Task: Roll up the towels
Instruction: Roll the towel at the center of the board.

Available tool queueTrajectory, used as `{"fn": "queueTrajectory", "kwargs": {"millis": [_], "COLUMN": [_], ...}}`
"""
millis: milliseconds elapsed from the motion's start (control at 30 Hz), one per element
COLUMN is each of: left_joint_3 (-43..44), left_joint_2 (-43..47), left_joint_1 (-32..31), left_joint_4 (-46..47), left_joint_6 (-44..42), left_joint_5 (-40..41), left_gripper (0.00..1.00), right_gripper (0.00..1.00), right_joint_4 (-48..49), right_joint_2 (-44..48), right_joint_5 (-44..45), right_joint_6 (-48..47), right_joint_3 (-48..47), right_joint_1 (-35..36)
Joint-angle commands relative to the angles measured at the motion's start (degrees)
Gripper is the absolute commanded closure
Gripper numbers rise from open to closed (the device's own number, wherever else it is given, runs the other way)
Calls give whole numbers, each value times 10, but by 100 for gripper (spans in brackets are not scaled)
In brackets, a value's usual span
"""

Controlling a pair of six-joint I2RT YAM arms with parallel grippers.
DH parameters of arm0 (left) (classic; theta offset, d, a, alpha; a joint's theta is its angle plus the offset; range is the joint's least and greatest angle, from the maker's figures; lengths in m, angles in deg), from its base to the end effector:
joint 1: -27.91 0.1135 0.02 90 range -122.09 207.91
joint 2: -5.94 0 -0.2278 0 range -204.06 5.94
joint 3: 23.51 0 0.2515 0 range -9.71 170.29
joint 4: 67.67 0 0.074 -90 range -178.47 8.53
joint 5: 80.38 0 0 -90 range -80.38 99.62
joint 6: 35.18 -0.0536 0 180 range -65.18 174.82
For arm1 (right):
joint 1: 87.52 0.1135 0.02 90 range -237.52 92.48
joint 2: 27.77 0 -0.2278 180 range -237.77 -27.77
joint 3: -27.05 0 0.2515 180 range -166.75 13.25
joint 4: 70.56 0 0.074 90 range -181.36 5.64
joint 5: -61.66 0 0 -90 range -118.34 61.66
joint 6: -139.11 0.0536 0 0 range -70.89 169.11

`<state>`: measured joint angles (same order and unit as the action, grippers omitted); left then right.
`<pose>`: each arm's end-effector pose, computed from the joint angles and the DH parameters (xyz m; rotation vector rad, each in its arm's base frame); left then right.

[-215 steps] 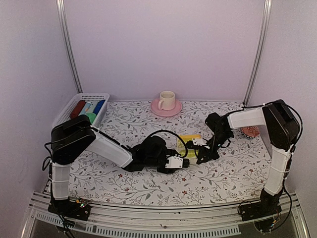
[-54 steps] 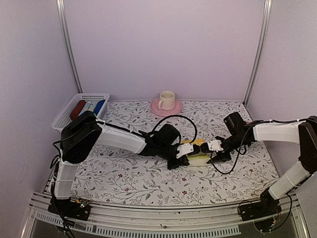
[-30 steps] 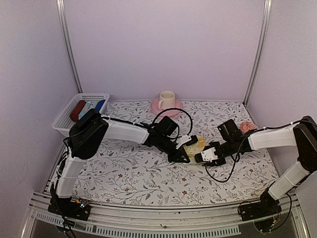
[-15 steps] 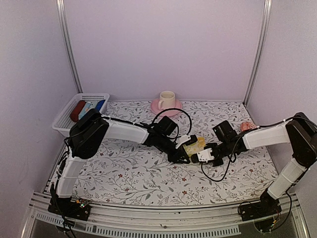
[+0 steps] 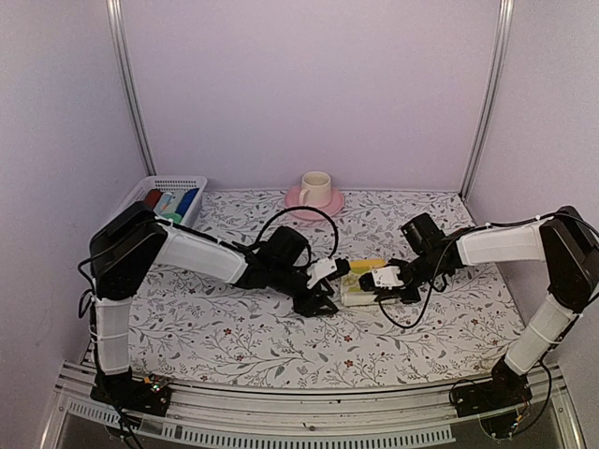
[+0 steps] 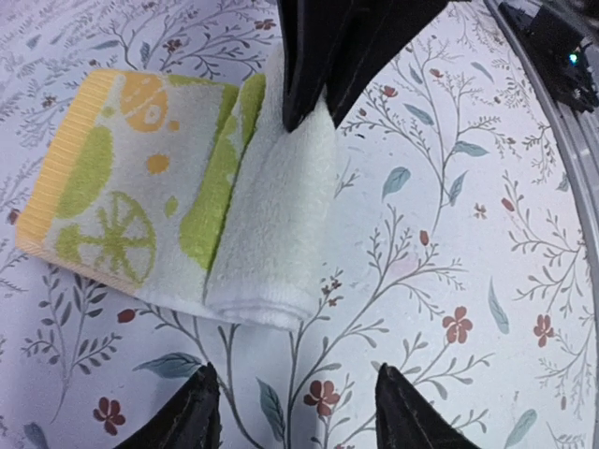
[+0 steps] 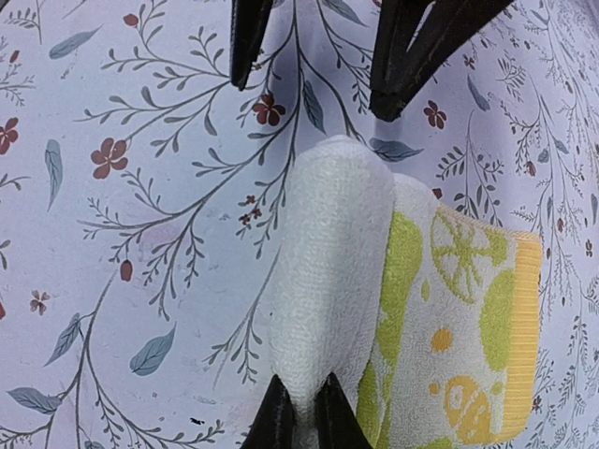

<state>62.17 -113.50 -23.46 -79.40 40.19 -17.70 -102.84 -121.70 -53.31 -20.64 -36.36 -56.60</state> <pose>0.2469 -0.3484 0.0854 1.5141 1.8913 -0.8670 0.2529 0.1778 0.1040 -2.0391 1.5143 0.3257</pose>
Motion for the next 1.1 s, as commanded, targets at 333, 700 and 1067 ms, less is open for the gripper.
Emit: {"fn": "queueTrajectory", "kwargs": {"millis": [333,700,1067], "left_joint_3": [-104,-86,-125], "left_joint_2": [40,-4,3], "left_joint_1": [-83,-118,-147], "left_joint_4": [223,245,318], "left_joint_6": [-204,-284,-335], "left_joint_5": [211,267,287], "left_gripper": [42,42,42], "right_gripper": [93,94,94], "right_joint_4": [-200,-320,-406], "right_joint_2": [-110,-198,-228], "right_joint_5": [-136,-174,-219], "right_joint_6": [17,15,-29], "right_joint_3": [-120,-192,-246], "right_joint_1": [-56,-68,-68]}}
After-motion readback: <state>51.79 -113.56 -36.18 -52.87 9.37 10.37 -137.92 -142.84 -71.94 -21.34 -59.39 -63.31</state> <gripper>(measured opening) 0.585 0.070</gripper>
